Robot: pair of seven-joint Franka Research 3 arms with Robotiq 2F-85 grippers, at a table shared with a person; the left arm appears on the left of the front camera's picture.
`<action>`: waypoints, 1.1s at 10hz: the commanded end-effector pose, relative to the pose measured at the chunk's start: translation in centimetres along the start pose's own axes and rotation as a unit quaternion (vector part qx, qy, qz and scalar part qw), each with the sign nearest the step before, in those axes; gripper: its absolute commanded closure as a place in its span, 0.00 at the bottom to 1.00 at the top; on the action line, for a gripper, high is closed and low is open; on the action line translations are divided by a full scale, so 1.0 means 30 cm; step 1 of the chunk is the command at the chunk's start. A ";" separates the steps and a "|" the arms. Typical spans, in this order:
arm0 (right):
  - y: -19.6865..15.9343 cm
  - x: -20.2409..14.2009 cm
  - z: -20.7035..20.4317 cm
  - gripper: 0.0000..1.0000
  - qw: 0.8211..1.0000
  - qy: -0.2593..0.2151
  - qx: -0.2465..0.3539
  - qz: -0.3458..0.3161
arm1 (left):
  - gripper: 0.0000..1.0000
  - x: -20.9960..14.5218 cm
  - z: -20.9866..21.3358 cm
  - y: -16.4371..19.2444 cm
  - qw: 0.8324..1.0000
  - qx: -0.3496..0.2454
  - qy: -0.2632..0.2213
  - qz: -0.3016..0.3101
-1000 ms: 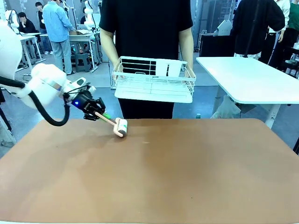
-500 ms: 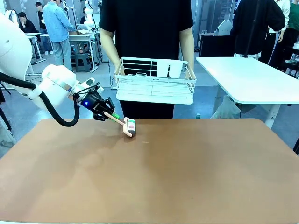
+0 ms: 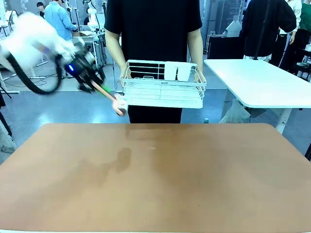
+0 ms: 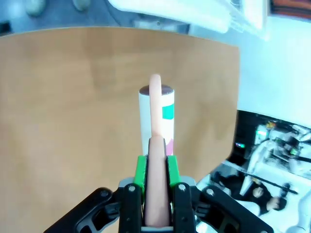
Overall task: Clean the table.
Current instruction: Clean the table with the Lint Roller when the human lifts the Dish drying rack.
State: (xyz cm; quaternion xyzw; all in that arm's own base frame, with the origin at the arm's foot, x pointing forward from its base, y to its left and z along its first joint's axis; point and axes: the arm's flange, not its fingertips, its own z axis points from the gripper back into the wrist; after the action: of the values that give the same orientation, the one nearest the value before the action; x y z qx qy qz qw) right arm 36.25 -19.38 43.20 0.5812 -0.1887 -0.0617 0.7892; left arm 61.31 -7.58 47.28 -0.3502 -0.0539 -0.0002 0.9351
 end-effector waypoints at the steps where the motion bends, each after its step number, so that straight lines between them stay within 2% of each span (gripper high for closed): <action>1: 0.013 0.002 0.003 0.00 1.000 -0.002 0.009 0.004 | 0.79 -0.121 0.250 -0.007 0.992 0.121 0.022 -0.011; 3: 0.013 0.002 0.003 0.00 1.000 -0.002 0.009 0.004 | 0.79 -0.200 0.446 0.025 0.967 0.253 0.009 -0.024; 4: 0.013 0.002 0.003 0.00 1.000 -0.002 0.009 0.004 | 0.79 -0.227 0.471 0.045 0.955 0.294 0.013 -0.019; 5: 0.013 0.002 0.003 0.00 1.000 -0.002 0.009 0.004 | 0.79 -0.239 0.466 0.070 0.951 0.307 0.016 -0.011; 7: 0.013 0.002 0.003 0.00 1.000 -0.002 0.009 0.004 | 0.79 -0.256 0.445 0.104 0.964 0.263 0.016 -0.028; 8: 0.013 0.002 0.003 0.00 1.000 -0.002 0.009 0.004 | 0.79 -0.231 0.516 0.093 0.953 0.300 0.022 -0.025; 11: 0.013 0.002 0.003 0.00 1.000 -0.002 0.009 0.004 | 0.79 -0.231 0.516 0.093 0.953 0.300 0.022 -0.025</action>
State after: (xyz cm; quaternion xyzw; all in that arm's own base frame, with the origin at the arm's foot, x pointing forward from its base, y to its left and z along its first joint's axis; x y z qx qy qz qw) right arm 36.24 -19.37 43.22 0.5813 -0.1886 -0.0615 0.7891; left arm 53.07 4.13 55.86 -0.0576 -0.0402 -0.0159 0.9974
